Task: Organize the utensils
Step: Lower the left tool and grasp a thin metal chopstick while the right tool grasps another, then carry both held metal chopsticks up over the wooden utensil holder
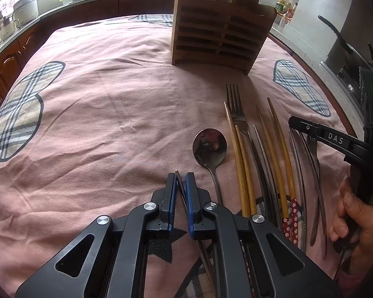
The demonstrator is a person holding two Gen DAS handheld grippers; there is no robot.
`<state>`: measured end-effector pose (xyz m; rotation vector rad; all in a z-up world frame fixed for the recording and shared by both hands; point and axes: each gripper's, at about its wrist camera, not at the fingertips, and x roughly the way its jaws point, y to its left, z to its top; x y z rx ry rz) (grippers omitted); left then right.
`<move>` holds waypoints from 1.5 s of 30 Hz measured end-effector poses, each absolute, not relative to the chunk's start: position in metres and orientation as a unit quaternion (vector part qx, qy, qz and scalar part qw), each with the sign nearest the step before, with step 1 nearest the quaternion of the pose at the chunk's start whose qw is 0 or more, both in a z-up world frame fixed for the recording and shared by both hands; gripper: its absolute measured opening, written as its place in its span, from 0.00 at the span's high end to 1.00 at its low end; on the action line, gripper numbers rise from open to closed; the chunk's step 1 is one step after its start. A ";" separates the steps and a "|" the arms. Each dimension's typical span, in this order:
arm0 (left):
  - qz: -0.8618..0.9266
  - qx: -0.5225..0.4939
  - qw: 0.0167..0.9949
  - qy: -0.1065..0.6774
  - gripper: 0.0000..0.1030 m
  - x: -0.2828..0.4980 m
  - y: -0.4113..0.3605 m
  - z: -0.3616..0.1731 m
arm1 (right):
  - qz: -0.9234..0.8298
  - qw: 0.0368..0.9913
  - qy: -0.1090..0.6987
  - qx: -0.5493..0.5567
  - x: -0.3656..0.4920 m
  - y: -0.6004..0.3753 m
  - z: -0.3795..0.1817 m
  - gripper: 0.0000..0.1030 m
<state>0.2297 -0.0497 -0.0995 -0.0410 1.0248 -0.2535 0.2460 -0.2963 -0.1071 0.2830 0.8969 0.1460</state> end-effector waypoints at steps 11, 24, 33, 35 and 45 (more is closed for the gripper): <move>-0.144 -0.062 0.881 0.446 0.95 0.206 -0.025 -0.056 | 0.114 0.902 0.384 0.163 0.215 -0.298 -0.059 0.96; -0.164 -0.077 0.908 0.378 0.97 0.180 -0.013 0.004 | 0.137 0.923 0.324 0.157 0.182 -0.295 0.000 0.96; -0.171 -0.080 0.919 0.345 0.97 0.167 -0.009 0.028 | 0.142 0.935 0.290 0.150 0.168 -0.294 0.028 0.96; -0.172 -0.082 0.922 0.337 0.97 0.165 -0.008 0.033 | 0.144 0.936 0.285 0.150 0.167 -0.294 0.032 0.96; -0.170 -0.083 0.935 0.300 0.97 0.163 -0.003 0.055 | 0.149 0.943 0.260 0.148 0.168 -0.293 0.050 0.96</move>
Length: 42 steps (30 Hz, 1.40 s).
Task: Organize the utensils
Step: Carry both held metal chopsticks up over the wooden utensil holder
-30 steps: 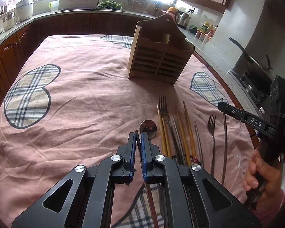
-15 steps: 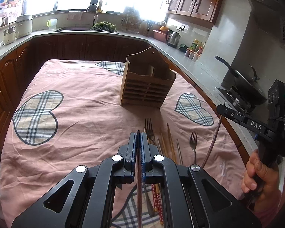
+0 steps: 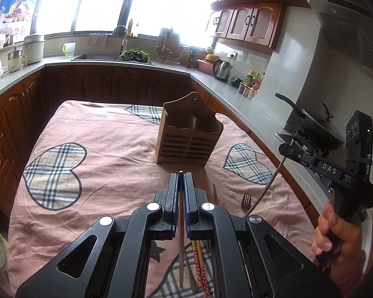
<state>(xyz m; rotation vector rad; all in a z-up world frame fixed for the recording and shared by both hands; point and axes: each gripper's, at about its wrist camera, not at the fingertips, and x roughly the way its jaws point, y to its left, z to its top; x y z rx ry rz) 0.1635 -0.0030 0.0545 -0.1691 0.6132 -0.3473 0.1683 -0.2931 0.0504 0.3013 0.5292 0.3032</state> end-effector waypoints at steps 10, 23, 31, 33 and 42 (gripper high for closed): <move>-0.160 -0.089 0.947 0.262 0.97 0.185 0.002 0.077 | 0.145 0.950 0.237 0.144 0.185 -0.292 0.068 0.96; -0.142 -0.102 0.973 0.154 0.97 0.264 -0.009 0.139 | 0.116 0.966 0.159 0.168 0.257 -0.308 0.121 0.96; -0.126 -0.137 0.976 0.113 0.97 0.329 -0.012 0.152 | 0.096 0.973 0.116 0.177 0.310 -0.316 0.141 0.96; -0.118 -0.144 0.976 0.115 0.97 0.344 -0.013 0.144 | 0.091 0.974 0.115 0.173 0.323 -0.315 0.136 0.96; -0.096 -0.172 0.969 0.152 0.97 0.395 -0.025 0.073 | 0.076 0.973 0.146 0.164 0.362 -0.302 0.072 0.96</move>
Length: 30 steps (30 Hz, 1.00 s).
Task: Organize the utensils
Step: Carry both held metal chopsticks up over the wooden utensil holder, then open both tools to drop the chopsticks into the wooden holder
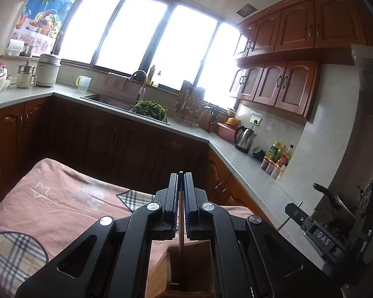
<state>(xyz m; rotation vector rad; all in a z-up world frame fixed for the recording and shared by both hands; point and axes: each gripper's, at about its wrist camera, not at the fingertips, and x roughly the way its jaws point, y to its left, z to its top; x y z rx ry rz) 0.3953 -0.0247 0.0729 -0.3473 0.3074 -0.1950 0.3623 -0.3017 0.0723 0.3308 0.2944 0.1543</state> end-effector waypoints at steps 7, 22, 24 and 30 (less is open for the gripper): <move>-0.082 -0.162 0.969 0.170 0.96 0.402 -0.032 0.041 | 0.073 0.970 0.152 0.177 0.368 -0.304 0.045 0.96; -0.083 -0.152 0.966 0.192 0.86 0.405 -0.028 0.041 | 0.081 0.958 0.190 0.201 0.377 -0.313 0.038 0.90; -0.081 -0.155 0.965 0.194 0.68 0.404 -0.026 0.041 | 0.080 0.956 0.196 0.203 0.377 -0.314 0.037 0.90; -0.072 -0.156 0.966 0.193 0.32 0.393 -0.019 0.047 | 0.088 0.949 0.199 0.227 0.368 -0.320 0.037 0.44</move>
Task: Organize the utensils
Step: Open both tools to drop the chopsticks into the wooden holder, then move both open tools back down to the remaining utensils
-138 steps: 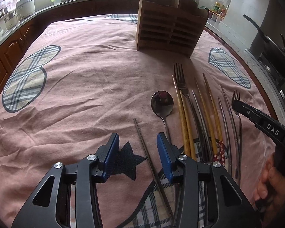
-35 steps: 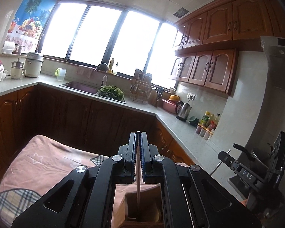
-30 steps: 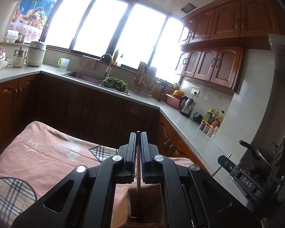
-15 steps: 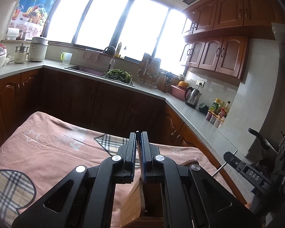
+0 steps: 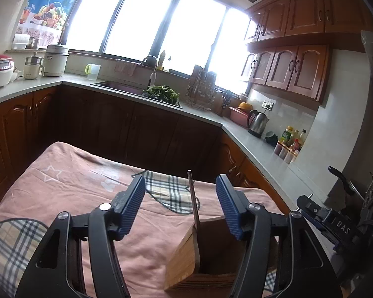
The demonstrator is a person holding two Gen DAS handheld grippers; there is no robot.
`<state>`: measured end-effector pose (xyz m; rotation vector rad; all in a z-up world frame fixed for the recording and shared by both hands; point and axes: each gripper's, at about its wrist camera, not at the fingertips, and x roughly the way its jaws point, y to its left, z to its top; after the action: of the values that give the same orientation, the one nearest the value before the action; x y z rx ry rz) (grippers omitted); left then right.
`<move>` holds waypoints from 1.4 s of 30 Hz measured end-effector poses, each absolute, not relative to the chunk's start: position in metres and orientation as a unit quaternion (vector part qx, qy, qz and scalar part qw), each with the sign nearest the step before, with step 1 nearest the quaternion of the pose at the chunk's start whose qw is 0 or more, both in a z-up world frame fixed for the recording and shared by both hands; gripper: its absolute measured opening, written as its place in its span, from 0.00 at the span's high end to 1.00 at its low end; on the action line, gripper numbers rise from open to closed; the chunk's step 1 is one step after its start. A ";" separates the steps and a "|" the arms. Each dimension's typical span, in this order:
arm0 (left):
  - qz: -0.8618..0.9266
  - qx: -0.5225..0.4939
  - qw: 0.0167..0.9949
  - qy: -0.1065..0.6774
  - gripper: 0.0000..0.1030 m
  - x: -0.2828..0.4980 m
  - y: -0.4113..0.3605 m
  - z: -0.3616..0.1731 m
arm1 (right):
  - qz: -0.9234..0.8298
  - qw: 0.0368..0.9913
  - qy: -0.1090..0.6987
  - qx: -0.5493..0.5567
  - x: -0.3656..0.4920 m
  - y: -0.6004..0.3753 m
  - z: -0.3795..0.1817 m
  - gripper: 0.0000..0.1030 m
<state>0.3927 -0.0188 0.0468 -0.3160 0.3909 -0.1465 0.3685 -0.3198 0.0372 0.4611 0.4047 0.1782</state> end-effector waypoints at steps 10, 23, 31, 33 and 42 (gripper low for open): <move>-0.063 -0.159 0.962 0.214 0.11 0.341 0.000 0.049 | 0.104 0.941 0.185 0.262 0.318 -0.334 0.045 0.08; -0.076 -0.163 0.952 0.247 0.09 0.264 0.011 0.036 | 0.114 0.941 0.188 0.257 0.239 -0.333 0.043 0.08; -0.081 -0.153 0.948 0.269 0.09 0.227 0.010 0.019 | 0.107 0.943 0.208 0.238 0.195 -0.331 0.028 0.08; -0.080 -0.153 0.946 0.275 0.09 0.221 0.012 0.014 | 0.108 0.942 0.213 0.237 0.184 -0.332 0.023 0.08; -0.079 -0.152 0.937 0.305 0.09 0.196 0.016 -0.012 | 0.088 0.942 0.243 0.216 0.148 -0.331 -0.002 0.08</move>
<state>0.1960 0.0158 -0.0119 -0.3106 0.6232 -0.1618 0.1478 -0.3313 -0.0025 0.4409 0.4949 0.1803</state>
